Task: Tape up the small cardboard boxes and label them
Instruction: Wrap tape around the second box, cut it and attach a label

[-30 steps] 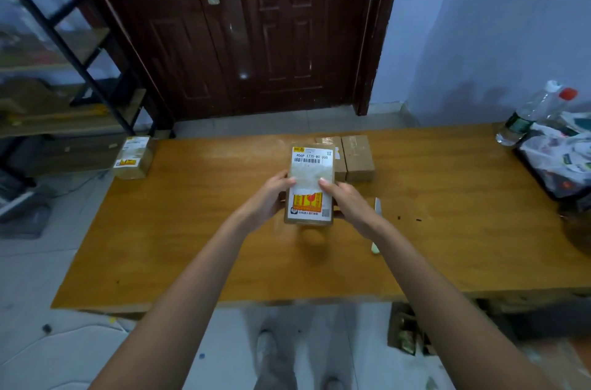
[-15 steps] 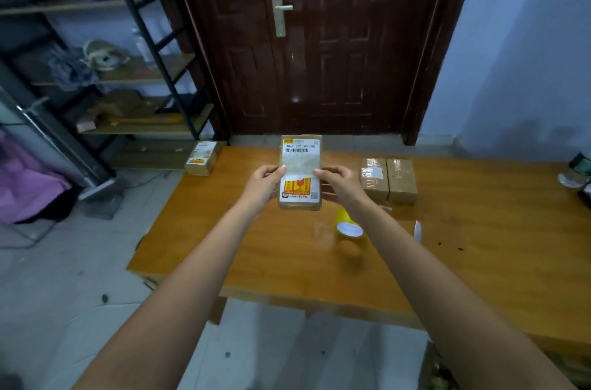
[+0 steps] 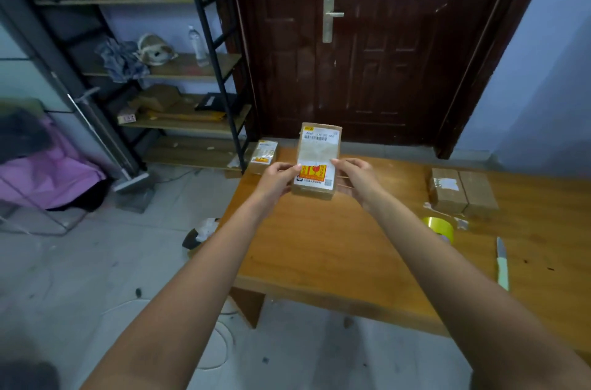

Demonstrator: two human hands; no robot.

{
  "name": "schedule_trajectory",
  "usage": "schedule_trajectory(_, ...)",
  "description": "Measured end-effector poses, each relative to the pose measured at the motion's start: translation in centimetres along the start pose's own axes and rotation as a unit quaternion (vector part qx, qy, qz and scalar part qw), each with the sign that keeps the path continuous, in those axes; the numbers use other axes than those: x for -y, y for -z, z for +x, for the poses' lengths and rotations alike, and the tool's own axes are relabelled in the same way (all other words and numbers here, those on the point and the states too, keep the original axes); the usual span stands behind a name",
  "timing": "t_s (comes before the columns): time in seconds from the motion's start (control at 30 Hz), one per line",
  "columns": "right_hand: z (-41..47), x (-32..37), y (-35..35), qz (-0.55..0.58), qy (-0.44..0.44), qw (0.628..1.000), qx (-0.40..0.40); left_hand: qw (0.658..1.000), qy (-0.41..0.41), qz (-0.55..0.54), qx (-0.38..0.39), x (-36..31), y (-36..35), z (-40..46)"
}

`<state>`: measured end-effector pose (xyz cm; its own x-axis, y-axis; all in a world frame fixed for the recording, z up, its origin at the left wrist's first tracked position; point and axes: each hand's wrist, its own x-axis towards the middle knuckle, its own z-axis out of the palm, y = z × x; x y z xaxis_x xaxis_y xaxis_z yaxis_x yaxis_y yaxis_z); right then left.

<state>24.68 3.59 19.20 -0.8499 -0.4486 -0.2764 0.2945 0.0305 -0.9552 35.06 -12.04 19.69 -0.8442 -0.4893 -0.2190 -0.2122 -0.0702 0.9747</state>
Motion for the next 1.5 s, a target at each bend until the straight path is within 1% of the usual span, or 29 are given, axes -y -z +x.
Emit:
schedule_trajectory(0.17,1.1,-0.3,-4.2,-0.015,0.006,1.000,-0.020,1.000,-0.005,0.016,0.004,0.6,4.2,1.7)
schedule_trajectory(0.4,5.4,-0.8,-7.1,-0.039,-0.001,0.998,-0.042,1.000,0.001,0.014,0.004,1.6,6.7,6.4)
schedule_trajectory(0.57,11.5,-1.3,-8.2,-0.025,-0.019,0.999,-0.033,0.999,0.027,0.029,-0.005,2.4,7.3,12.2)
schedule_trajectory(0.73,19.6,-1.8,-9.2,-0.006,-0.038,0.999,-0.012,0.996,0.044,0.071,-0.015,2.6,7.8,19.9)
schedule_trajectory(0.87,25.6,-3.3,-8.9,-0.016,-0.073,0.997,-0.026,0.993,0.070,0.099,-0.009,3.6,7.6,25.6)
schedule_trajectory(1.03,31.2,-6.0,-8.6,-0.025,-0.118,0.991,-0.054,0.984,0.112,0.136,-0.004,6.6,7.7,30.1)
schedule_trajectory(1.13,33.6,-8.1,-8.8,-0.037,-0.152,0.986,-0.050,0.981,0.121,0.151,-0.031,8.6,8.1,32.5)
schedule_trajectory(1.2,35.2,-9.6,-9.0,-0.057,-0.169,0.982,-0.062,0.979,0.122,0.157,-0.051,9.9,8.8,34.0)
schedule_trajectory(1.3,37.1,-11.2,-9.6,-0.079,-0.176,0.978,-0.083,0.978,0.111,0.166,-0.065,11.6,9.9,35.9)
schedule_trajectory(1.4,38.3,-12.4,-10.2,-0.092,-0.183,0.974,-0.098,0.978,0.106,0.151,-0.093,12.7,11.1,37.4)
schedule_trajectory(1.5,38.7,-13.5,-10.7,-0.099,-0.193,0.971,-0.101,0.978,0.117,0.146,-0.091,13.7,11.6,38.0)
